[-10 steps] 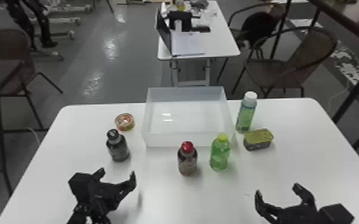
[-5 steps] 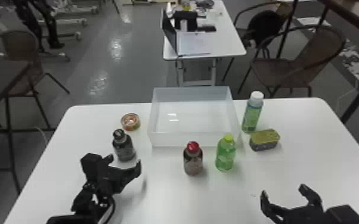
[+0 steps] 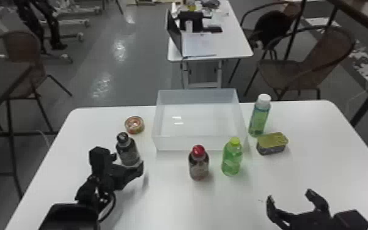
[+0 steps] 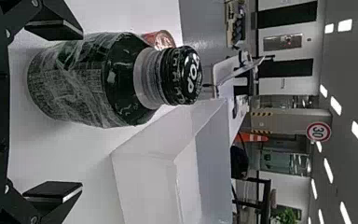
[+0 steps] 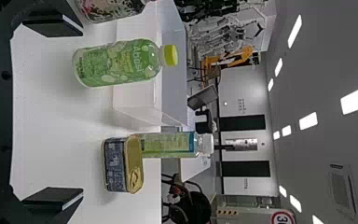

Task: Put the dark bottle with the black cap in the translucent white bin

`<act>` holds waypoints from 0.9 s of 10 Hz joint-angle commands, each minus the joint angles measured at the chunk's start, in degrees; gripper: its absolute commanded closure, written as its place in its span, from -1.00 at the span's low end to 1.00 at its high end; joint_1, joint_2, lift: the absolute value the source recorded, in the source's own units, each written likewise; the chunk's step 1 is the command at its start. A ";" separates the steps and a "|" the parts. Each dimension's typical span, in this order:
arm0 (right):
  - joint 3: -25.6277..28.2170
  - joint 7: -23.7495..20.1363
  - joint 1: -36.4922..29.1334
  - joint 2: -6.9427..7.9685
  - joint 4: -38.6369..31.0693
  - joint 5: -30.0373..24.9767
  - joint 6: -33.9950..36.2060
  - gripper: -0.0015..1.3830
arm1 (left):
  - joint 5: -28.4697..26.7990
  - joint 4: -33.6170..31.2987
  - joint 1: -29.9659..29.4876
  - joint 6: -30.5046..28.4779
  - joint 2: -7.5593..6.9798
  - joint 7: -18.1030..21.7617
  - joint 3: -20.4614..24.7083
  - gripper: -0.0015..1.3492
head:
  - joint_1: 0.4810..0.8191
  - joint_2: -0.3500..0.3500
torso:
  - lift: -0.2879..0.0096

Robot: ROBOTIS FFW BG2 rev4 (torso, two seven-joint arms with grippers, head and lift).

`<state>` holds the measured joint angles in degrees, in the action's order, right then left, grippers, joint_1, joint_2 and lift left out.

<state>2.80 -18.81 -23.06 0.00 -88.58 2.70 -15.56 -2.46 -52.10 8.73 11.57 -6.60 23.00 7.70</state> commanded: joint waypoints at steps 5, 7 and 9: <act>-0.34 0.00 0.12 0.05 0.51 0.38 0.00 -0.87 | -3.43 7.98 5.95 2.67 -1.75 0.11 2.23 -0.74 | 0.27 0.35 | 0.73; -0.52 -0.09 0.21 0.05 0.60 0.46 0.00 -0.87 | -4.22 11.94 8.32 3.99 -2.81 0.20 2.06 -0.63 | 0.27 0.38 | 0.73; -0.69 -0.35 0.48 0.05 0.86 0.46 0.00 -0.87 | -4.40 14.31 9.46 4.95 -4.13 1.61 1.18 -0.17 | 0.27 0.40 | 0.73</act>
<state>2.16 -19.16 -22.60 0.00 -87.78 3.16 -15.56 -6.87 -38.30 17.97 16.23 -10.31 24.59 9.20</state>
